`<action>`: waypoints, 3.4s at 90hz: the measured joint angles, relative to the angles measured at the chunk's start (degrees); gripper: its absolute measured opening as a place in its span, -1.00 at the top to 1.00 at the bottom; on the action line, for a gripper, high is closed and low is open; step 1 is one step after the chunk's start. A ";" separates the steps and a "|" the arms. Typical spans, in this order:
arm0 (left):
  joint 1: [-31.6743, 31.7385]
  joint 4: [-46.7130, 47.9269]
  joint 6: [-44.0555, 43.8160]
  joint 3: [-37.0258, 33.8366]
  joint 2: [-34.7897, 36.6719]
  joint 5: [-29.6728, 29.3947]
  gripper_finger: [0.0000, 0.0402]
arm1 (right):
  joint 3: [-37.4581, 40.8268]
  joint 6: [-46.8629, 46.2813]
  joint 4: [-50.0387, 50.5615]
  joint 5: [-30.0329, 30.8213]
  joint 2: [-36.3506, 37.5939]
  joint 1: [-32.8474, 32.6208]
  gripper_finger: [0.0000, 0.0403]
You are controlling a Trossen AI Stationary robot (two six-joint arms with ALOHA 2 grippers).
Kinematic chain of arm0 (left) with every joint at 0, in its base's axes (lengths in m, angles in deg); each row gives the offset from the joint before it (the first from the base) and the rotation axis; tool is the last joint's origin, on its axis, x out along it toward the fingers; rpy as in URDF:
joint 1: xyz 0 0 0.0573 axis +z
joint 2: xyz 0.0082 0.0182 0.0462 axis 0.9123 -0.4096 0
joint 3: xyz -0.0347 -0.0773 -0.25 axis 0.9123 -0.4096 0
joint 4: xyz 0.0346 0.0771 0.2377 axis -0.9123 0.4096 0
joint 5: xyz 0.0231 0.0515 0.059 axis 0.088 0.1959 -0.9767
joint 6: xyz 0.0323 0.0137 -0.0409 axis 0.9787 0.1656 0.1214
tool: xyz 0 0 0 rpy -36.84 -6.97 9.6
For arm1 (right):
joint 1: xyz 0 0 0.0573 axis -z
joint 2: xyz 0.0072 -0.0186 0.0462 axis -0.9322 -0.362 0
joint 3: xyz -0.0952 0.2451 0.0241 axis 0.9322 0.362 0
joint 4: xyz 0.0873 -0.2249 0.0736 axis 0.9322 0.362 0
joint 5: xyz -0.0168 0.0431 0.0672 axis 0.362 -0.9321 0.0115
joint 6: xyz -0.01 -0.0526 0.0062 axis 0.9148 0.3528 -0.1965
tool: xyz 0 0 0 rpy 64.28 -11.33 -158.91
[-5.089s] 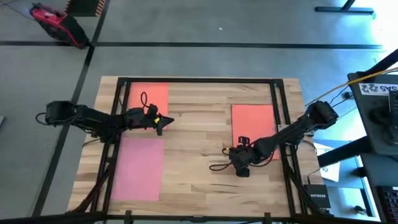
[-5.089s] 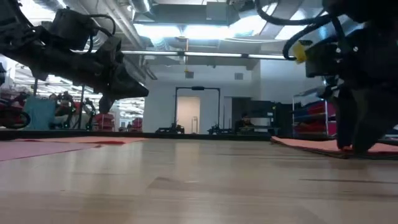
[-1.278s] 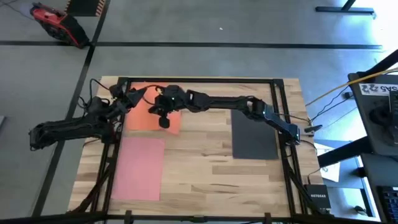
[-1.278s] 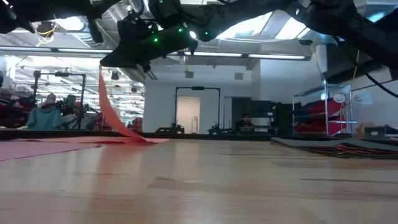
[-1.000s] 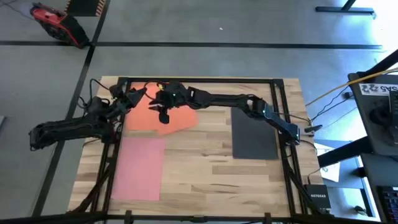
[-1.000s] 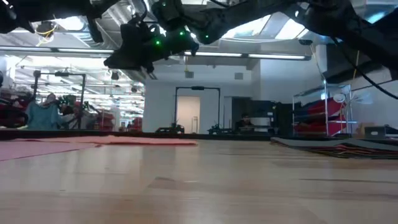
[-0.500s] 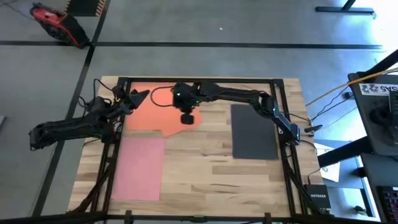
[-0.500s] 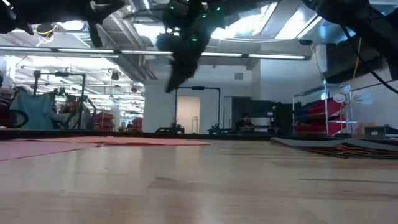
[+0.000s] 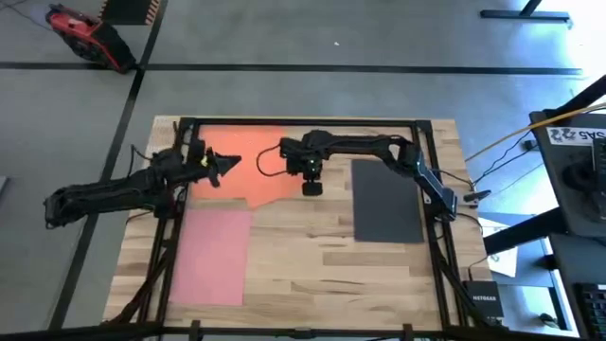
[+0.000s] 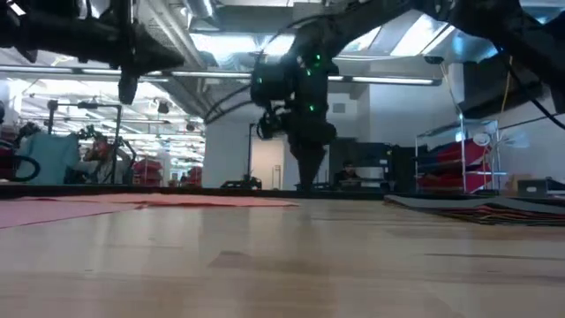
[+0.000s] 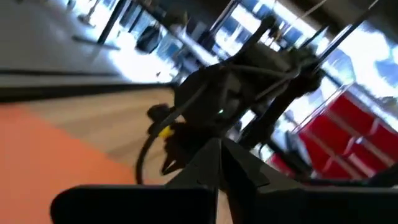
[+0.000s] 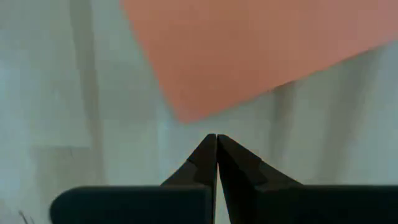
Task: Organize paper
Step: Stack the orange color paper on top of the other orange color paper
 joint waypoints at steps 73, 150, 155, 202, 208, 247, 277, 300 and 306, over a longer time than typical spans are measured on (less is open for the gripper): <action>-0.07 14.72 7.50 8.76 0.62 0.19 1.00 | 5.71 -10.29 -29.55 -13.35 0.22 -1.67 1.00; -0.03 18.93 7.63 8.76 0.59 -0.27 1.00 | 0.88 -18.96 -26.70 3.89 -0.56 4.00 1.00; -0.03 18.91 7.52 8.76 0.59 -0.30 1.00 | 0.88 -21.97 -26.62 2.98 -0.47 3.97 1.00; -0.03 18.87 6.77 8.76 0.59 -0.47 1.00 | 0.92 -45.55 -22.67 9.24 -0.26 -0.92 1.00; -0.03 18.85 6.15 8.76 0.59 -0.47 1.00 | 0.92 -48.44 -22.12 10.23 -0.26 -1.78 1.00; -0.03 18.80 5.95 8.76 0.60 -0.47 1.00 | 0.88 -61.58 -16.95 16.16 -0.26 -4.41 1.00; -0.08 18.87 6.45 8.76 0.47 -0.47 1.00 | 0.56 -68.29 -21.80 13.86 -4.74 -2.32 1.00; -0.05 18.98 6.97 8.76 0.48 -0.45 1.00 | 0.25 -70.59 -27.00 13.54 -5.46 -3.95 1.00; -0.03 18.98 7.08 8.76 0.48 -0.47 1.00 | 0.25 -70.58 -28.45 13.03 -5.55 -4.09 1.00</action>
